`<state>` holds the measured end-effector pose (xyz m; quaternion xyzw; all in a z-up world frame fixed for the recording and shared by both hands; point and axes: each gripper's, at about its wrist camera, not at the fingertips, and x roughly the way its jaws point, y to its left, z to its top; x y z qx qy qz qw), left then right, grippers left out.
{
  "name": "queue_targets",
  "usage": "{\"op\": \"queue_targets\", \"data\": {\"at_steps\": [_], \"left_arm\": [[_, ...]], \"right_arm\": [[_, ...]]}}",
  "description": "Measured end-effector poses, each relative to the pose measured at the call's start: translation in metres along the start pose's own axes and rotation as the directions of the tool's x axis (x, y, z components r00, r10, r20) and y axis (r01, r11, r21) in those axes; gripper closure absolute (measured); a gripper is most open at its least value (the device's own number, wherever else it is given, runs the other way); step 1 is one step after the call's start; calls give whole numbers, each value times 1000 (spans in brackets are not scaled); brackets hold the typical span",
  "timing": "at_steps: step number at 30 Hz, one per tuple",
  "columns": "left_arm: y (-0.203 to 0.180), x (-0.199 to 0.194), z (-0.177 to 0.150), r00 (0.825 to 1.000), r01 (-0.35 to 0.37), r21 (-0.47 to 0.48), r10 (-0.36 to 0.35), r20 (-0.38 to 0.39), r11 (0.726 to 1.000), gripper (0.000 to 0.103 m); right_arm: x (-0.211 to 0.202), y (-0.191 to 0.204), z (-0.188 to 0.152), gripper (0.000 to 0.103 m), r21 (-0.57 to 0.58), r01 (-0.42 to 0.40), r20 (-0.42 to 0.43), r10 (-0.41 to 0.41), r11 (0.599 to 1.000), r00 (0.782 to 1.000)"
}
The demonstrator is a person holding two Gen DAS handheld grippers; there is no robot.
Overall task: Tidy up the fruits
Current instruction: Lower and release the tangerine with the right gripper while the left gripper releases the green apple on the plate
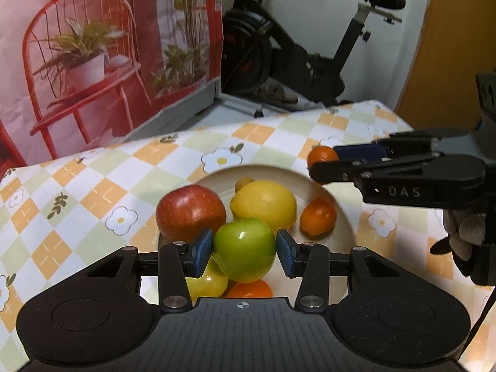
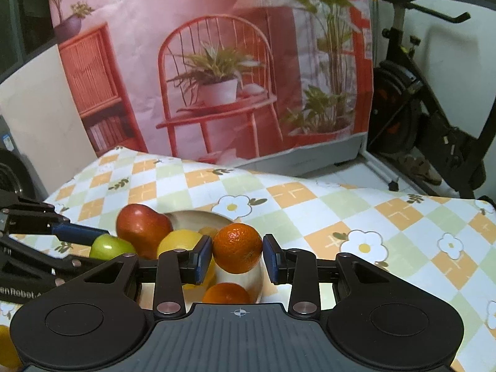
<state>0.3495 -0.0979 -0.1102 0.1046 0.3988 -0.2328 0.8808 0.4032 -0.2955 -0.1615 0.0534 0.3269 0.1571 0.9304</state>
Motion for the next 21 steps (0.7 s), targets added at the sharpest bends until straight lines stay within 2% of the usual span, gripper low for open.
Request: {"op": "queue_targets", "data": {"at_steps": [11,21], "left_arm": [[-9,17,0,999,-25,71,27,-27,997,56],[-11,25,-1,999,-21,80,24,-40,997,56]], "right_arm": [[32,-7,-1,70,31,-11,-27,12,999,1000],[44,-10,1,68,76,-38,-25,40,996,999]]}}
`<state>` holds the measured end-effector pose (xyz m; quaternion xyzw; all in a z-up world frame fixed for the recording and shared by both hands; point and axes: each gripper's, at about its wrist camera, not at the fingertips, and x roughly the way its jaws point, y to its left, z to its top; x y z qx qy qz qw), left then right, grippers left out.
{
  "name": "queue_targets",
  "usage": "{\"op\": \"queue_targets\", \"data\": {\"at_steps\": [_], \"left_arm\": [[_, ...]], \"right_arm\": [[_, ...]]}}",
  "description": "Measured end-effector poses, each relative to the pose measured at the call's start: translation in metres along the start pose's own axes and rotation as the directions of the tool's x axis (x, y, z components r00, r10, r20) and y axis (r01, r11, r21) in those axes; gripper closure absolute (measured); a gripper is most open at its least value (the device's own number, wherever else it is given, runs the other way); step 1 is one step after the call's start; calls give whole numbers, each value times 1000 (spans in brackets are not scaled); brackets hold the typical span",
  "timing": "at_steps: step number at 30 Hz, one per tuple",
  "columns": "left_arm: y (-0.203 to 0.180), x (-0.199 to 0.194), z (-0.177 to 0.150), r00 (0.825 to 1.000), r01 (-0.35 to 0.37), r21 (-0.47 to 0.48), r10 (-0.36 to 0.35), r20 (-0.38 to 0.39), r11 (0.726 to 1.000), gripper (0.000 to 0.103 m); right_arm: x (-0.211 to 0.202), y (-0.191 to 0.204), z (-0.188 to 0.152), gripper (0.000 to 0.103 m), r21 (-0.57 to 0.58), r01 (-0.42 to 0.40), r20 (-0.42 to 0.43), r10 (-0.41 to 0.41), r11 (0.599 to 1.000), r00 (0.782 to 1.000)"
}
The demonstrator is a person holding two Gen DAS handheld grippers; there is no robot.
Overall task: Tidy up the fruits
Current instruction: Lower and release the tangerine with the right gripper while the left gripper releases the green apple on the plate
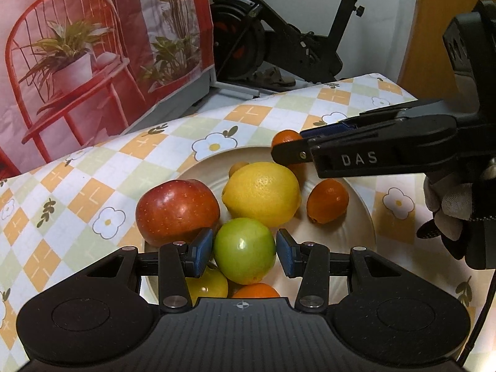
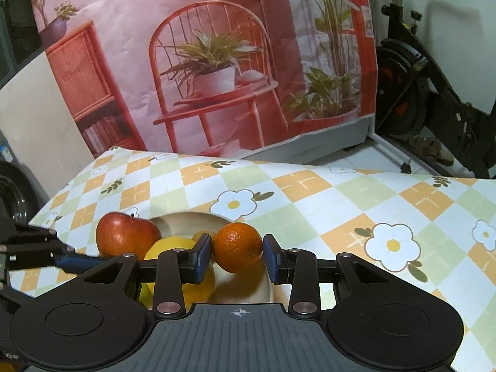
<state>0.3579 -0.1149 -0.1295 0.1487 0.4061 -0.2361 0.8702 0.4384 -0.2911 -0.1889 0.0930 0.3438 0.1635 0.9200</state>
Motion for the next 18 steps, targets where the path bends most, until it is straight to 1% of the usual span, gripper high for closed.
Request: {"op": "queue_targets", "data": {"at_steps": [10,13,15,18], "left_arm": [[-1,-6,1,1000,-13,5,13,28,1000,56],[0,-10,1,999,-17,-2,17,40,1000,55],[0,-15,2,998,-17,-10,17,52,1000,55],[1,-24,2,997,-21,-19,22,73,1000,55]], "right_arm": [[2,2,1,67,17,3,-1,-3,1000,1000],[-3,2,1,63,19,11,9,-11,1000,1000],[-9,2,1,57,22,14,28,-14,1000,1000],[-22,4,2,53,25,30,62,-31,999,998]]}}
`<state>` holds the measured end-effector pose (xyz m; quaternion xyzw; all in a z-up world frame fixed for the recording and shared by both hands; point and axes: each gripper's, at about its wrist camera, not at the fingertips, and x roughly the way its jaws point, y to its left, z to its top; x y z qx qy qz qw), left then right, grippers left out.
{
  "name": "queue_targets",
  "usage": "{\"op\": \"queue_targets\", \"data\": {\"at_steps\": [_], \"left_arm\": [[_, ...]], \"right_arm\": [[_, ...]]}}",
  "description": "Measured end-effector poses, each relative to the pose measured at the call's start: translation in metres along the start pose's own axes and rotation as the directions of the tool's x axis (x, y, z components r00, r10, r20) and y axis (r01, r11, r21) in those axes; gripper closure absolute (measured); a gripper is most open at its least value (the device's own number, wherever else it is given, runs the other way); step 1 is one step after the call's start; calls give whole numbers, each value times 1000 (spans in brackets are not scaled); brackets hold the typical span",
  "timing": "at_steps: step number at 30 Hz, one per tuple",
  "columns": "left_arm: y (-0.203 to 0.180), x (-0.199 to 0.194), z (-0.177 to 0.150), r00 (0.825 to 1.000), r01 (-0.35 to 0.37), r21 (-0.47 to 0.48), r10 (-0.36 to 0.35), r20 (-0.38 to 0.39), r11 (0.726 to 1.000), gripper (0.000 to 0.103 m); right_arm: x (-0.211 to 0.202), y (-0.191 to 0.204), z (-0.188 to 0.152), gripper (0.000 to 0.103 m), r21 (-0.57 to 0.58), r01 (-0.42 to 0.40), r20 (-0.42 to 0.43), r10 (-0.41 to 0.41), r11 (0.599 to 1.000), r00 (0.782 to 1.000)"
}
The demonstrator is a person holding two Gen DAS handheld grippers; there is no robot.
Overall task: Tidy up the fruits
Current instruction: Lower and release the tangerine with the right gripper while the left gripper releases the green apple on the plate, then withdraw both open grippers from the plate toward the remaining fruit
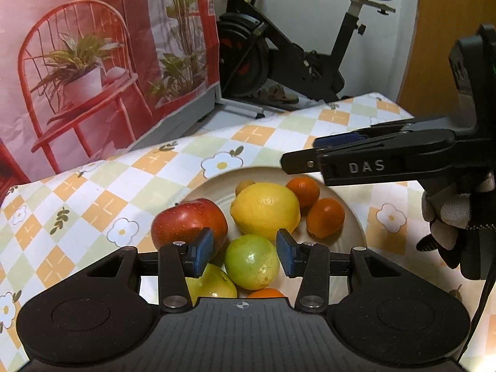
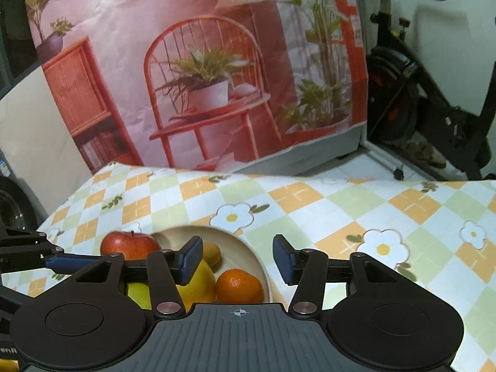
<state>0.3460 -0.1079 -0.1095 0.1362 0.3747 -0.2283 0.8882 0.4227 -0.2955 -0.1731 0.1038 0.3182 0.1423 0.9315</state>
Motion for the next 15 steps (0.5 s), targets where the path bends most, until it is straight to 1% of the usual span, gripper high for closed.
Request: {"op": "queue_targets", "data": {"at_steps": [2,4,6,10,11,12,13,14,15], "left_arm": [[1,-7,-1,1000,-3,-9,4,14,1000,54],[4,-16,-2,999,-16,-29,17,28,999,50],[8,-24,-3,999,-19,-58,21,36,998,50],[17,-45,-7,998,-26,-106,31,51,994,50],[19,-51,-8,998,-32,-113,38,55,993,50],[20,-56,-10,997,-38,-120,45,58,992,49],[22,-62,-12,997,-40,-126,49,63,991,46],[23,-67,-13,996,-42,-131,51,67,991,44],[24,-73,-15,996,-44,-133,54,74,990,38]], "right_arm": [[-11,2,0,49,0,21,28,-21,1000,999],[-22,3,0,47,4,44,55,-44,999,997],[-36,5,-2,38,17,54,83,-55,998,995],[-62,11,-6,29,32,42,131,-46,999,990],[-67,14,-7,24,32,41,141,-45,999,989],[-73,17,-8,18,31,41,152,-45,999,987],[-78,21,-9,14,30,44,163,-48,999,985],[-83,25,-11,9,29,49,173,-53,998,983],[-88,29,-12,8,28,51,182,-56,998,982]]}}
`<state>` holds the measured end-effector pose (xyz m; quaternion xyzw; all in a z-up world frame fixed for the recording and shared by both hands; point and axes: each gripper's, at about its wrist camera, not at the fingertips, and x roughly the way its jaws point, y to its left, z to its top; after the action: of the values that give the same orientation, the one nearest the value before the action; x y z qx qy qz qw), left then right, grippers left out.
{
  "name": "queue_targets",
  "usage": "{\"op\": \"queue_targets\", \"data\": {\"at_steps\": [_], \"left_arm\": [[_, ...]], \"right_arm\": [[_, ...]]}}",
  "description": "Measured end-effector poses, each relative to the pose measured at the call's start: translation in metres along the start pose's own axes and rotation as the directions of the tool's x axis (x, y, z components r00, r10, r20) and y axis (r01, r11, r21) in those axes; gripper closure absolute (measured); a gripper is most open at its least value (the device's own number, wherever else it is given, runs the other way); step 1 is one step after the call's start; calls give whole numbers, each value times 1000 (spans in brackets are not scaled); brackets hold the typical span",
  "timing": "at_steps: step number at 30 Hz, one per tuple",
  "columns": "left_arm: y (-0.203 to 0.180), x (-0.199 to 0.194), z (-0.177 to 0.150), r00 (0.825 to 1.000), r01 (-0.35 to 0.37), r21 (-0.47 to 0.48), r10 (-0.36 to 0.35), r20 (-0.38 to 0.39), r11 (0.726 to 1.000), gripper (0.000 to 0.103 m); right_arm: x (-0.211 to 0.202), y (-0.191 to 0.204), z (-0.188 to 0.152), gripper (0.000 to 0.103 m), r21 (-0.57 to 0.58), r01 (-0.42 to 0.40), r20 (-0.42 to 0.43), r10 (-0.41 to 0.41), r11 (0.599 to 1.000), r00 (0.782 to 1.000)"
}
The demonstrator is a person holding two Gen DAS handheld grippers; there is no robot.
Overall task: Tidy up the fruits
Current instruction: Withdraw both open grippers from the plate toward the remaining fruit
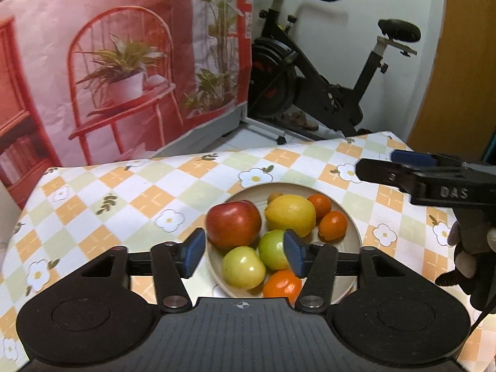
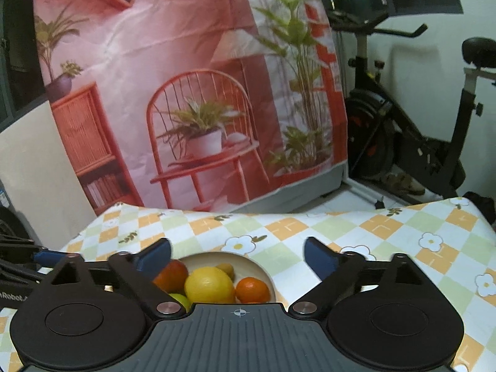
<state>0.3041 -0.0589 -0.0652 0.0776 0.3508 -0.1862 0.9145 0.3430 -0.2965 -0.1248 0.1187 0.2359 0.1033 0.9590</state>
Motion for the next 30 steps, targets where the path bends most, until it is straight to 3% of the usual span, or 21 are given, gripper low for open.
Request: {"op": "queue_targets", "data": {"at_steps": [4,9,15,20,30], "left_arm": [[7,-24,-6,1000,-17,-2,17,25,1000,23],[17,-56,-13,994,-85,-37,87,59,996,15],[28,-83,-19,986,-148,-58,152,62,987,13],[31,-96,-25,978,-191,-70,196,68,979,6],[41,-108,-45,982,-170,-118,178,65,978,0]], "right_arm": [[-15,13,-4,0,5,47,13,-47,999,999],[-30,30,-15,0,22,66,14,-67,998,998],[-48,42,-28,0,125,24,30,-28,992,999],[-60,54,-44,0,141,24,69,-34,990,997],[-66,81,-82,0,107,1,6,-2,994,1000]]}}
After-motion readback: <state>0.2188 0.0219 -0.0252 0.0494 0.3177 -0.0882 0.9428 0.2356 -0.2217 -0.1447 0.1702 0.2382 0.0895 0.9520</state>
